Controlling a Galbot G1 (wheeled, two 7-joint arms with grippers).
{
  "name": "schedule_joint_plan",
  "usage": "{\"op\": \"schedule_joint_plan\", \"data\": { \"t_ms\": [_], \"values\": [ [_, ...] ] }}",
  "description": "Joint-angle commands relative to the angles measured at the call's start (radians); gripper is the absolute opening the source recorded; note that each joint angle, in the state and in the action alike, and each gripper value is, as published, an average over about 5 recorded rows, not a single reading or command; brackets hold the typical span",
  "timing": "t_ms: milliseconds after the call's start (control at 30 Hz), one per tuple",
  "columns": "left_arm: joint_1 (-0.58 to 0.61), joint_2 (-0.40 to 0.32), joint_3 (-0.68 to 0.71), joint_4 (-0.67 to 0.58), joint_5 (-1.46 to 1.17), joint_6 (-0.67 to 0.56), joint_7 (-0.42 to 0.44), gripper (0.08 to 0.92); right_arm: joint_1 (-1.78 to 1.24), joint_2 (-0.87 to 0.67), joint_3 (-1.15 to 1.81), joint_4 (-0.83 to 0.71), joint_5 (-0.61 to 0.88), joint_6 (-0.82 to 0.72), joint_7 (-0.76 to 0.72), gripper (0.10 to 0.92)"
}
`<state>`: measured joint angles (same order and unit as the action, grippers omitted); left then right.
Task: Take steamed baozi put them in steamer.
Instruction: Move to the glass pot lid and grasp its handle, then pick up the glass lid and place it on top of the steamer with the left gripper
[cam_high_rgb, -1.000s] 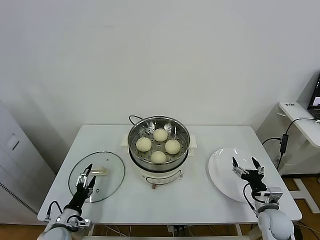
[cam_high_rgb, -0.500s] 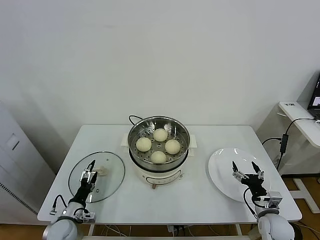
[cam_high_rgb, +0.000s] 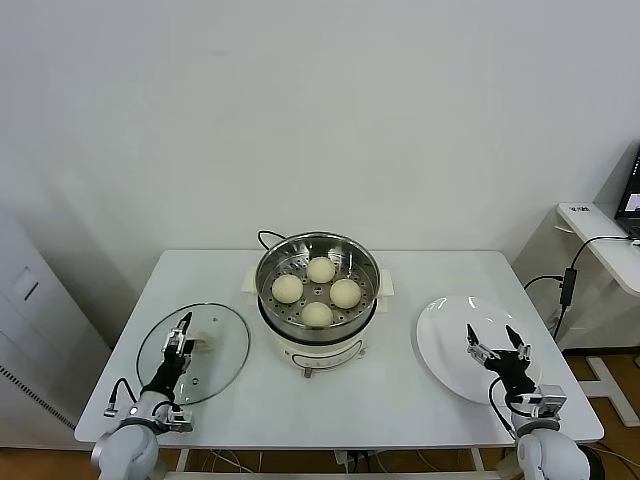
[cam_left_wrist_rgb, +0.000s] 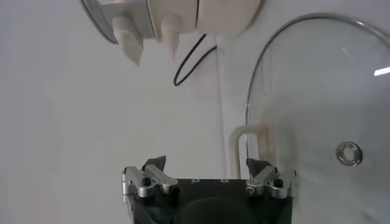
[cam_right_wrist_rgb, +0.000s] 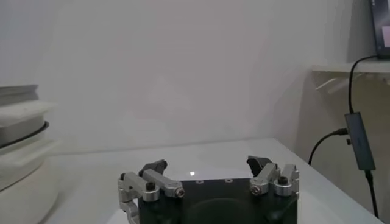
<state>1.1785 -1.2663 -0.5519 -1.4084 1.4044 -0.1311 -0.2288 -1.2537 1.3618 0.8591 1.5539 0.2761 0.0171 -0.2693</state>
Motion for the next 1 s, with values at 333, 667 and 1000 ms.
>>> {"op": "schedule_joint_plan", "data": {
  "t_ms": [333, 667, 1000],
  "values": [
    [-0.001, -0.008, -0.007, -0.012, -0.046, -0.009, 0.004, 0.387, 0.008, -0.004, 0.009, -0.001, -0.003, -0.002, -0.001, 0.823],
    [0.047, 0.038, -0.036, -0.170, -0.136, 0.020, 0.035, 0.123, 0.008, -0.012, -0.001, 0.000, -0.001, -0.005, -0.003, 0.823],
    [0.049, 0.183, -0.053, -0.324, -0.304, 0.108, 0.147, 0.106, 0.004, -0.021, 0.007, 0.012, 0.024, -0.013, -0.009, 0.823]
  ]
}}
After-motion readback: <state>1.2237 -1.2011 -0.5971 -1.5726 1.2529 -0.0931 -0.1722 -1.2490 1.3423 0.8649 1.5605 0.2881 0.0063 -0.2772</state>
